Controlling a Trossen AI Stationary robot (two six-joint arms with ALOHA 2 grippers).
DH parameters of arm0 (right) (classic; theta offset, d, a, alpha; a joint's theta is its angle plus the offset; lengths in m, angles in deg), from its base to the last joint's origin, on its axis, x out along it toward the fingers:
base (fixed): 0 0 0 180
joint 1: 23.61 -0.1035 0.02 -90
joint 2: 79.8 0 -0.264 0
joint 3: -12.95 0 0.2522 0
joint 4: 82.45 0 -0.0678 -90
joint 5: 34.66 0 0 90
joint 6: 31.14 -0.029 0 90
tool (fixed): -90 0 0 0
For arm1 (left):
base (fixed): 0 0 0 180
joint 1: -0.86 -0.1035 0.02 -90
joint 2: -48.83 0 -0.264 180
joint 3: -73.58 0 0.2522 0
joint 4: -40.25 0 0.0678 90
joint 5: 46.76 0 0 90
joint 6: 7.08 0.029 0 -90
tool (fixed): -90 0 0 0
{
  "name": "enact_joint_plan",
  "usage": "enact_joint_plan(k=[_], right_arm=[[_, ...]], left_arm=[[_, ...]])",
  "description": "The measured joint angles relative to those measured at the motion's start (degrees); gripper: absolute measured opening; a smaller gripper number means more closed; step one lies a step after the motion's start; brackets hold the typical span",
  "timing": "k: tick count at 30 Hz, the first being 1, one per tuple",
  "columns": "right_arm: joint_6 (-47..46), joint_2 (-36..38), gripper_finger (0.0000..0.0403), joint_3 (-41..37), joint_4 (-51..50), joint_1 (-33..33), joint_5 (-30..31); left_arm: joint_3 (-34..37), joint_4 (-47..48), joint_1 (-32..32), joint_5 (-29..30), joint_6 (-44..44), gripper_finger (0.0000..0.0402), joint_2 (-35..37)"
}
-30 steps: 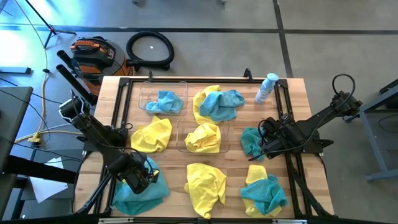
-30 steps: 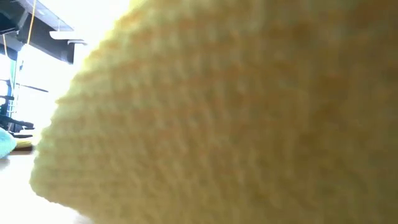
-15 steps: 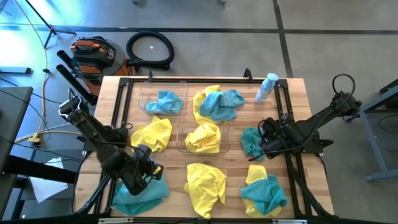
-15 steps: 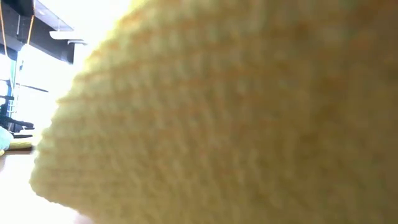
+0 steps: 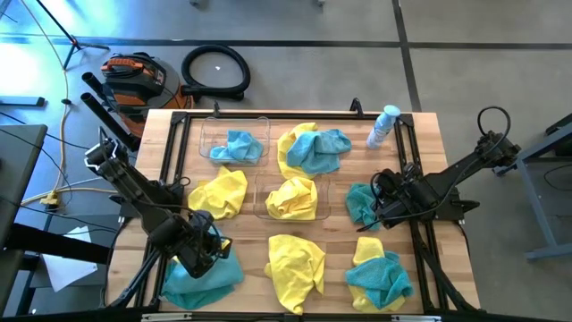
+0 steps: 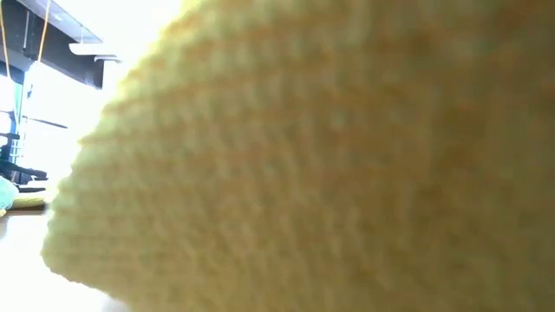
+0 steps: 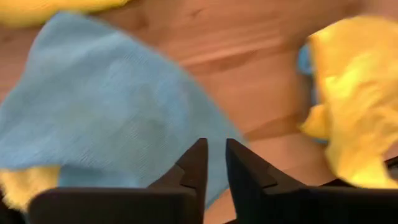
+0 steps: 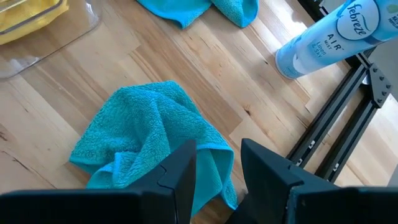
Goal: Sort microfiber towel by color & place in baskets
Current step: Put the blue towel into the top transparent bin
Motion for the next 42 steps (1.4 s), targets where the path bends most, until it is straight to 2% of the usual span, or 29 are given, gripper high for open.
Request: enact_joint_plan(k=[8, 15, 23, 26, 28, 30, 31, 37, 42], right_arm=[[-0.01, -0.02, 0.0122, 0.0, 0.82, -0.01, -0.02], [0.0, -0.02, 0.0122, 0.0, 1.74, 0.0, 0.19], [0.1, -0.02, 0.0122, 0.0, 1.93, 0.0, 0.33], [1.42, -0.02, 0.0122, 0.0, 1.95, 0.0, 0.33], [1.96, -0.02, 0.0122, 0.0, 1.93, -0.01, 0.35], [2.48, -0.02, 0.0122, 0.0, 1.95, 0.0, 0.35], [2.54, -0.02, 0.0122, 0.0, 1.95, -0.01, 0.35], [3.01, -0.02, 0.0122, 0.0, 1.93, -0.02, 0.67], [3.43, -0.02, 0.0122, 0.0, 2.36, 0.0, 1.8]], left_arm=[[2.67, 0.65, 0.35, -11.99, -2.74, 0.014, 0.0], [2.67, 0.89, 0.82, -12.96, -4.87, 0.0165, -1.54], [2.67, -1.26, 0.84, -13.03, -3.91, 0.0157, -7.0], [2.67, -1.94, 0.29, -14.14, -6.09, 0.0113, -7.5], [2.6, -2.06, 0.14, -14.03, -6.42, 0.0063, -7.41], [2.32, -1.97, 0.13, -12.48, -6.16, 0.0019, -6.77], [1.98, -1.95, 0.14, -11.13, -6.16, 0.0011, -6.36], [-2.84, 1.12, 0.15, -0.5, -3.93, 0.0002, -2.39], [-10.27, 8.83, 0.13, 12.55, 0.95, 0.0001, 0.53]])
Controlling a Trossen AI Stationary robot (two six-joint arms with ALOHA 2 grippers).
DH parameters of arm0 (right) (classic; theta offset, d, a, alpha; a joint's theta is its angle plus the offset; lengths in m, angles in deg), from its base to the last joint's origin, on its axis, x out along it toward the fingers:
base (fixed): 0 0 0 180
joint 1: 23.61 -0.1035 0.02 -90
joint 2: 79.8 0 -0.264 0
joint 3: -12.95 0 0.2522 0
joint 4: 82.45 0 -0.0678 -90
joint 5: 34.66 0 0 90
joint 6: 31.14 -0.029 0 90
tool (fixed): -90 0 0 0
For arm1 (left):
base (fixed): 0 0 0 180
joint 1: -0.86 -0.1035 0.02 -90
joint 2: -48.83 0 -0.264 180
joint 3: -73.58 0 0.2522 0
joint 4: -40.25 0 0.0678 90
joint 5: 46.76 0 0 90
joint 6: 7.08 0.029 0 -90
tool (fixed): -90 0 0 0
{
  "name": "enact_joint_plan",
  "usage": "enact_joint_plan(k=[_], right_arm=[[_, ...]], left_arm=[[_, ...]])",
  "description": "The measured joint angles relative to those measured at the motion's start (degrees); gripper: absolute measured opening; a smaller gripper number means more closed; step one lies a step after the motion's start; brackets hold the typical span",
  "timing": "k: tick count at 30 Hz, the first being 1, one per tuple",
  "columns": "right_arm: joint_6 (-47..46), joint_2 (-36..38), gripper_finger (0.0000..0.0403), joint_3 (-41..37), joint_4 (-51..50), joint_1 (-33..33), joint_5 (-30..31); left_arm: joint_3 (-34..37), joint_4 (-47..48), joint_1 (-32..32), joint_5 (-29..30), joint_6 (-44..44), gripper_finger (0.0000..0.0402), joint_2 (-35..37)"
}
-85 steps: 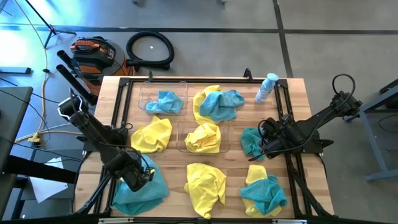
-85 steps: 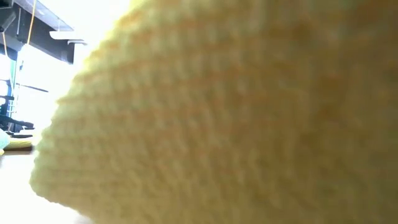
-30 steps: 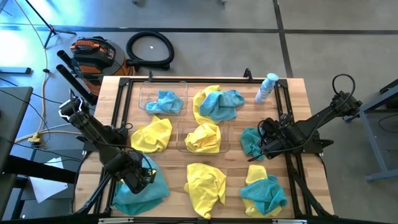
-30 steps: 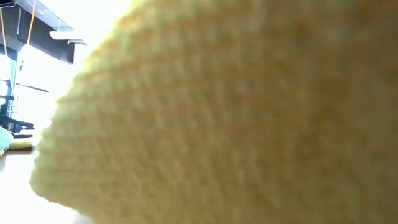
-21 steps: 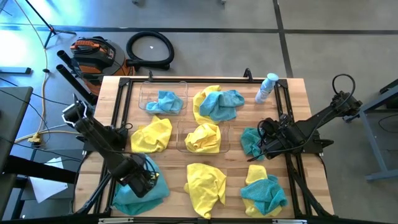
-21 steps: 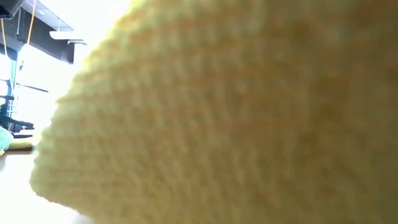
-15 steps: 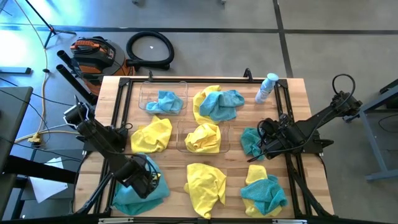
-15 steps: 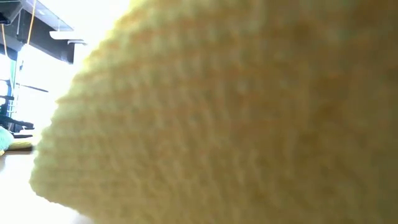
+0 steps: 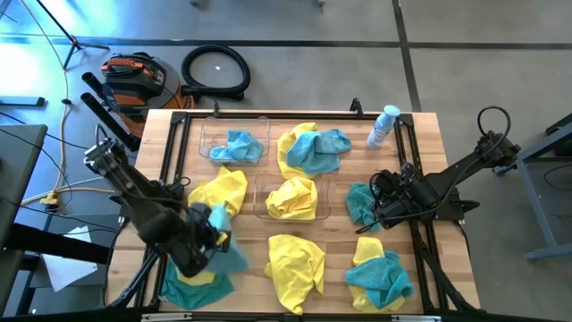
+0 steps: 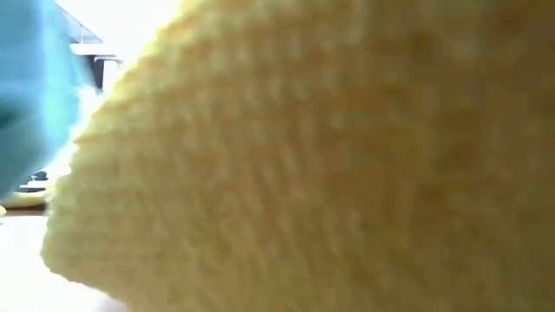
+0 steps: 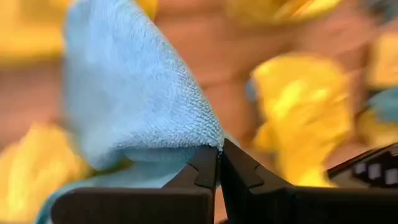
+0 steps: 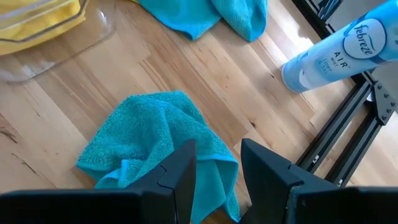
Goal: Sort microfiber towel by color & place in baskets
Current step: Put the blue towel into the top transparent bin
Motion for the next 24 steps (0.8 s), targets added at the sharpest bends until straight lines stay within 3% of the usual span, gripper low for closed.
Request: enact_joint_plan(k=[5, 10, 16, 24], right_arm=[[0.02, 0.0, 0.0122, 0.0, 1.68, -0.02, 1.42], [0.03, 0.0, 0.0122, 0.0, 3.11, 0.0, 7.04], [2.28, 0.0, 0.0122, 0.0, 3.04, 0.0, 10.39], [-4.02, 0.0, 0.0122, 0.0, 3.04, 0.08, 10.26]], left_arm=[[-8.22, 8.13, -2.21, 12.52, 8.15, 0.0001, 1.16], [-15.48, 13.15, -9.91, 18.24, 20.39, 0.0, 1.5], [-21.73, 15.76, -25.26, 18.83, 41.64, 0.0, 1.82], [-24.24, 14.22, -51.11, 15.23, 68.25, 0.0, 5.13]])
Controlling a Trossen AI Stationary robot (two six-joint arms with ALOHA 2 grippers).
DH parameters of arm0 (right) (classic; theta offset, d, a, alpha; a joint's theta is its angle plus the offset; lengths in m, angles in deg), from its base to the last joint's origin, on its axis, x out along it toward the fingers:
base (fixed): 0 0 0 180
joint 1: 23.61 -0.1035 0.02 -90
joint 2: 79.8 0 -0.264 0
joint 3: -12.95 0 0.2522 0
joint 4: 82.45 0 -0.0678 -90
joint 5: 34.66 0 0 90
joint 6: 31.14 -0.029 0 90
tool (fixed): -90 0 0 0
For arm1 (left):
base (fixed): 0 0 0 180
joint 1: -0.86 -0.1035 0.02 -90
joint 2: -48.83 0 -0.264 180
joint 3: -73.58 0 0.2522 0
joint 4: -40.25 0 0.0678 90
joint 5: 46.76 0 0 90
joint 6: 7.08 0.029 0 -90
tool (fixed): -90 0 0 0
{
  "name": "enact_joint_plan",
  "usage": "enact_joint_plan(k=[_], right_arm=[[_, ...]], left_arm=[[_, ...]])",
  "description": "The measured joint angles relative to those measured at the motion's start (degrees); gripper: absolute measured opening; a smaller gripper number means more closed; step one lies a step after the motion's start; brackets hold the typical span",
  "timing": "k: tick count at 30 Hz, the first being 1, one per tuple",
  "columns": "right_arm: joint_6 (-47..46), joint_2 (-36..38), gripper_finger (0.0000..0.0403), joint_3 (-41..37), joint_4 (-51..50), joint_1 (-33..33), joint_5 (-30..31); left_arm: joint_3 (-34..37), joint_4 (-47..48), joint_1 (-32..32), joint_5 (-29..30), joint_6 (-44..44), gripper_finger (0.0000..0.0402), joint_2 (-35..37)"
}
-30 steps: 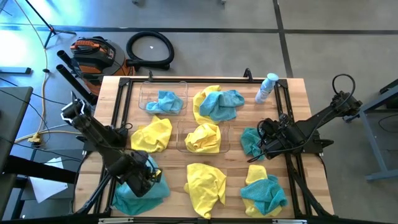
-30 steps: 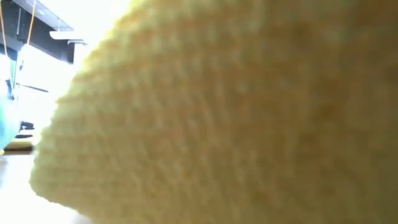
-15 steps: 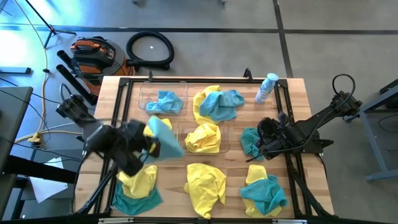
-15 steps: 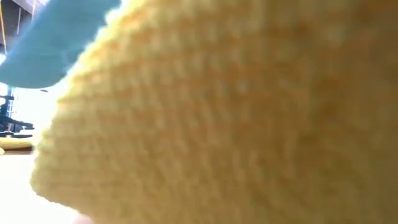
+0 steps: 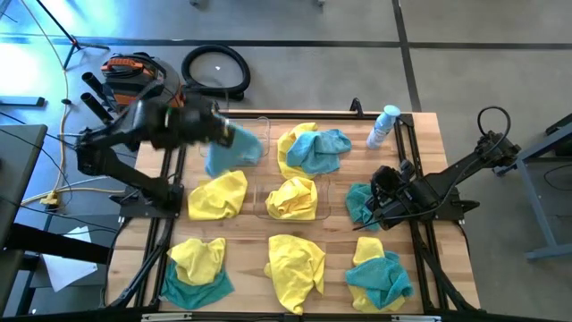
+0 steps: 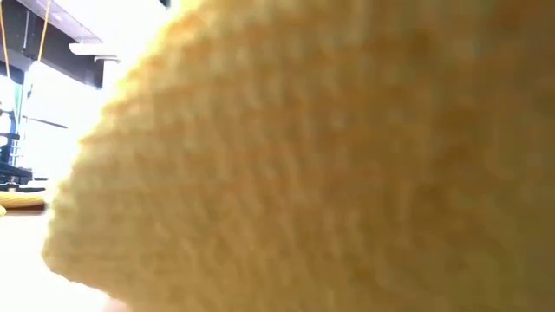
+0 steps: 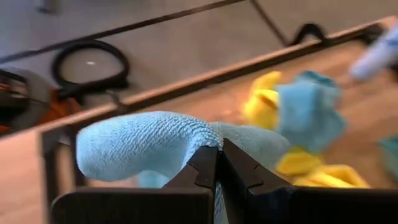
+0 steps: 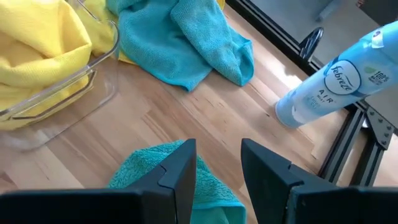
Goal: Sort microfiber towel by color & place in baskets
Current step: Put the blue towel into the top transparent bin
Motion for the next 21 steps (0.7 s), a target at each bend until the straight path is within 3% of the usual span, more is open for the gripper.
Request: enact_joint_plan(k=[5, 9, 13, 21], right_arm=[[-1.35, 0.0, 0.0122, 0.0, 0.74, 2.48, -0.58], [-2.63, 0.0, 0.0122, 0.0, 2.02, 4.87, -0.59], [-2.67, 0.0, 0.0122, 0.0, 3.19, 6.6, -0.7], [-2.56, 0.0, 0.0122, 0.0, 3.61, 9.75, -1.47]], left_arm=[[1.25, -7.7, -14.86, -5.61, 18.6, 0.0, 0.2], [5.33, -16.99, -24.51, -15.2, 29.51, 0.0, -0.97], [10.07, -18.3, -29.87, -21.63, 31.78, 0.0, -1.66], [16.49, -13.14, -31.01, -23.17, 29.53, 0.0, -0.94]])
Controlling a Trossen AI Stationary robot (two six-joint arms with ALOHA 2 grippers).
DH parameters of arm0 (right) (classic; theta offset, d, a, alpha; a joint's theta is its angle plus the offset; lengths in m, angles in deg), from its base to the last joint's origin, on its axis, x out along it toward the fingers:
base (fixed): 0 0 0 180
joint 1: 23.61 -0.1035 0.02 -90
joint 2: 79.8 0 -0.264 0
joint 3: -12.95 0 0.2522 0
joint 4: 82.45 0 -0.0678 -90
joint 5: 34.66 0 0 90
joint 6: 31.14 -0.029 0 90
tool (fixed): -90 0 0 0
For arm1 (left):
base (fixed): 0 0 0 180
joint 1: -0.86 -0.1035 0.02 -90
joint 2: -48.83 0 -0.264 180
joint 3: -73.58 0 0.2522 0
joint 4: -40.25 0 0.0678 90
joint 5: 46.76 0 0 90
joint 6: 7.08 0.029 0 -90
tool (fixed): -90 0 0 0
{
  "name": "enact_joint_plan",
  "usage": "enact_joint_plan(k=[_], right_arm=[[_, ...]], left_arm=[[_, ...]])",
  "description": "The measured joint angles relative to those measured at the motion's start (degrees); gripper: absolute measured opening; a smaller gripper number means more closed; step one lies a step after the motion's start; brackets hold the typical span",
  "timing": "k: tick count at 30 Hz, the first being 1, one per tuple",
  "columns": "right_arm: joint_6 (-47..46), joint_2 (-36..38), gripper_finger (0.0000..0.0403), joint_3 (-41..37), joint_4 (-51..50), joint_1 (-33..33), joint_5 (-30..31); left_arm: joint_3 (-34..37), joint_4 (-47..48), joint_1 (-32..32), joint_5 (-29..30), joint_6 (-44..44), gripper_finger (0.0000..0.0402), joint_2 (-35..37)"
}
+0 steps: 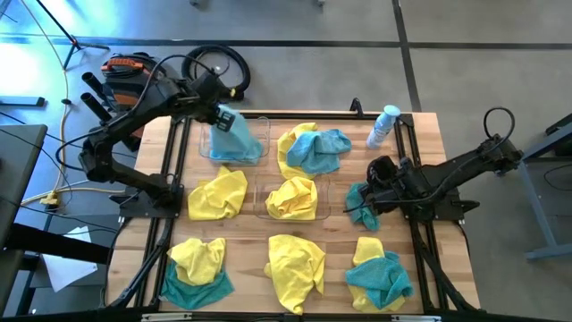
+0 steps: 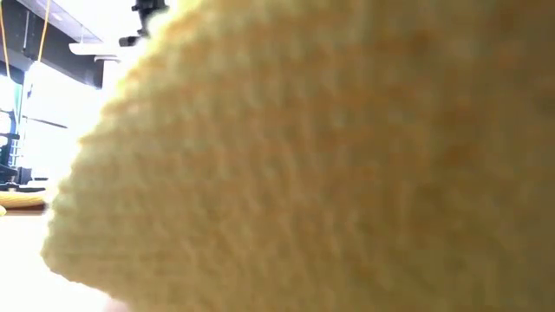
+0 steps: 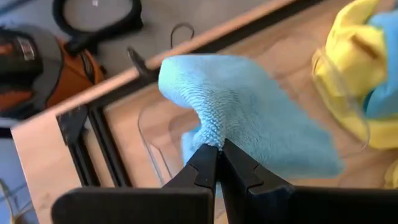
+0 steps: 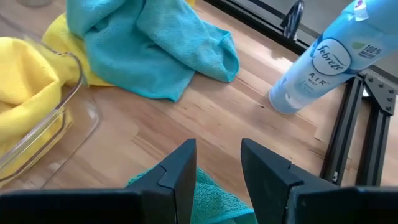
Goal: Sort microfiber towel by color & place in baskets
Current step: Put the blue towel into the top transparent bin
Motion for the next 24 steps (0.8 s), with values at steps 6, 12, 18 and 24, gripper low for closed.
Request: enact_joint_plan(k=[6, 12, 18, 24], right_arm=[[0.05, 0.0, 0.0122, 0.0, 0.02, 3.26, 0.01], [0.58, 0.0, 0.0122, 0.0, 0.02, 5.8, 0.01], [0.59, 0.0, 0.0122, 0.0, 0.37, 6.7, -0.55], [0.59, 0.0, 0.0122, 0.0, 0.48, 6.7, -0.96]], left_arm=[[8.45, -2.99, 0.0, -1.88, -3.48, 0.0, -0.03], [19.48, -22.9, -1.13, -4.33, -4.21, 0.0, -0.06], [26.56, -29.15, -1.48, -7.68, -9.74, 0.0, -0.08], [31.71, -32.36, -1.92, -3.6, -15.81, 0.0008, -0.08]])
